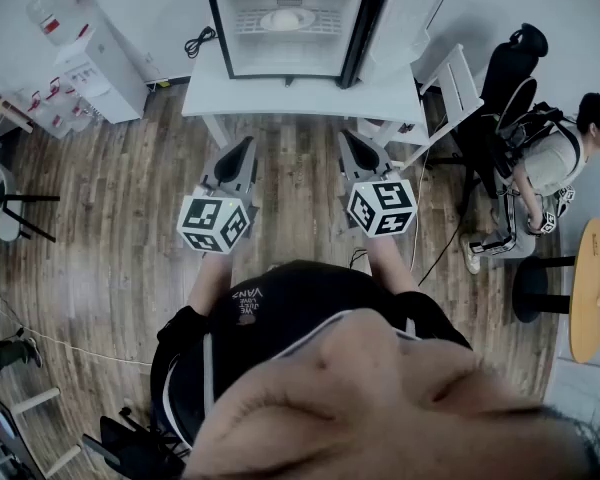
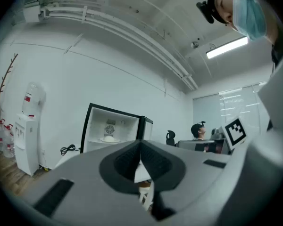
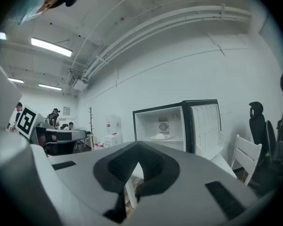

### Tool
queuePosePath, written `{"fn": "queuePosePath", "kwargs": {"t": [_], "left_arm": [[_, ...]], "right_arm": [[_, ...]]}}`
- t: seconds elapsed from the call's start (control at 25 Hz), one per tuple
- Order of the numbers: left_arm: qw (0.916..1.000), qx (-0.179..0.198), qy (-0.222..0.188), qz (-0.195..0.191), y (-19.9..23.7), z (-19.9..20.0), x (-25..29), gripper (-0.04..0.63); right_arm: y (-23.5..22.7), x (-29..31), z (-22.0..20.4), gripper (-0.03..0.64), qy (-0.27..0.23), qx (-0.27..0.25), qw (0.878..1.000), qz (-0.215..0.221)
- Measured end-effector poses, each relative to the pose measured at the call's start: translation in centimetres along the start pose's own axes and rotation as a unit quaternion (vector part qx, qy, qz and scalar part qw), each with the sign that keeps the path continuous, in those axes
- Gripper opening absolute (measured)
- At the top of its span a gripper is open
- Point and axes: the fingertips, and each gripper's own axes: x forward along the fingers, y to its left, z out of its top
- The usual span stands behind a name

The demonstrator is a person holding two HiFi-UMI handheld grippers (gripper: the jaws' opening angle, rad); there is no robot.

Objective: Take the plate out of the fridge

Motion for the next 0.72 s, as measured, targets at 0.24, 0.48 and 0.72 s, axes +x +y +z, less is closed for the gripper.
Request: {"fn": "queuePosePath", "kwargs": {"t": [0.24,0.48,0.72], "left_arm": [[1.0000,-0.004,0.003,-0.002,0.9,-0.1,-0.2,0.017],[0.9999,-0.006,0.004,-0.011,1.9,-0.1,0.1,0.017],[0.9997,-0.006,0.006,-0.023,2.9,0.0,0.7,0.017]], "right_arm": [[0.5,0.5,-0.3,0.012,0.005,0.000,1.000,-0.005],[0.9,1.2,-0.2,0.012,0.003,0.001,1.000,-0.014],[1.3,2.0,0.3,0.012,-0.011,0.006,1.000,-0.021]]}}
